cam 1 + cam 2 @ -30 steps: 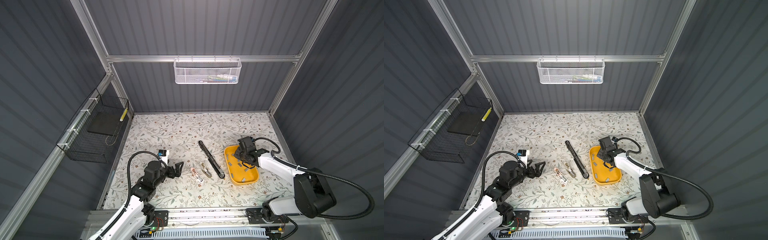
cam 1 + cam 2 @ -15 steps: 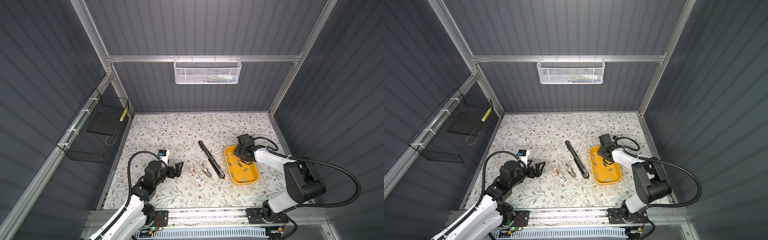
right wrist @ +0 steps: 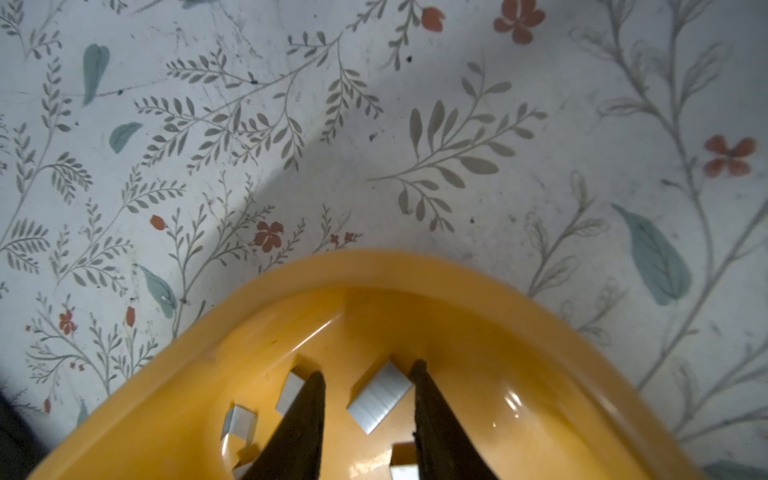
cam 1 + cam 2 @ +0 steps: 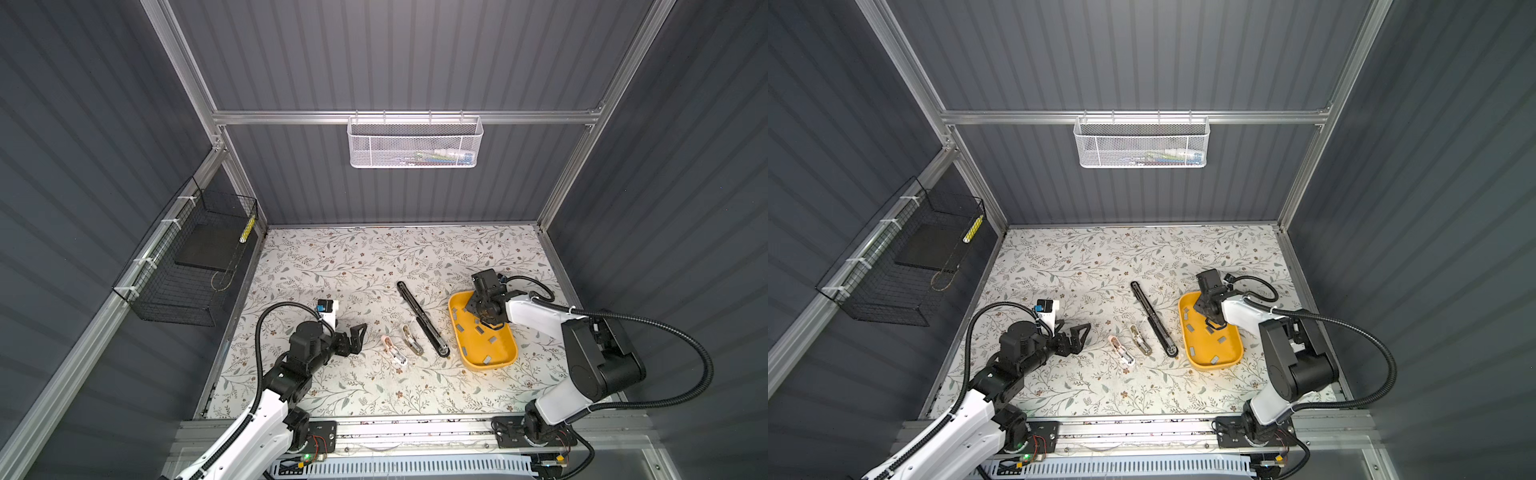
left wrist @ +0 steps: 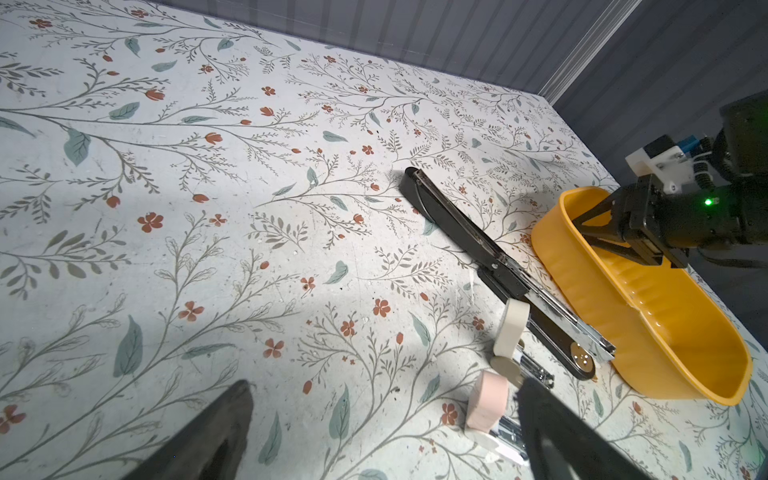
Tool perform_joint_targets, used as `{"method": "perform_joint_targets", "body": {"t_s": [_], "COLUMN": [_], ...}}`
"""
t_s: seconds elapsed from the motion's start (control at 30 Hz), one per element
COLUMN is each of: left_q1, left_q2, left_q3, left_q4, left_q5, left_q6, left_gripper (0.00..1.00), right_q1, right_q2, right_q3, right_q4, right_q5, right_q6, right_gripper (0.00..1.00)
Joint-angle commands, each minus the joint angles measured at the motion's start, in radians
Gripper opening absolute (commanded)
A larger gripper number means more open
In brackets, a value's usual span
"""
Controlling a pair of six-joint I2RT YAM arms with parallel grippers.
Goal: Load the staples into the stapler
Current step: 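Lower the right gripper into the yellow tray toward a staple strip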
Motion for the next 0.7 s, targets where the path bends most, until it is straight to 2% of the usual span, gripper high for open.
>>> {"method": "perform_joint_targets", "body": {"t_s": [0.0,0.43,0.67], "left_q1": [0.001,0.0,0.0], "left_q2": [-0.003,0.002,0.028], "left_q3": [-0.003,-0.002,0.006], "left_q4": [-0.015,-0.015,-0.014], "left_q5": [-0.012,-0.013,-0.013], "left_q6": [-0.001,0.0,0.0], "left_gripper": [1.0,1.0,1.0], "right_q1": [-0.004,0.003,0.027], "right_q2": [0.017,0.048,0.061], "right_q3": [0.015,0.039,0.073], "right_q4": [0.005,0.009,-0.088], "right_q5": [-0.006,-0.041,0.05], "right_q6": [0.011,-0.026,-0.072], "right_gripper": [0.39,0.37,0.36]}}
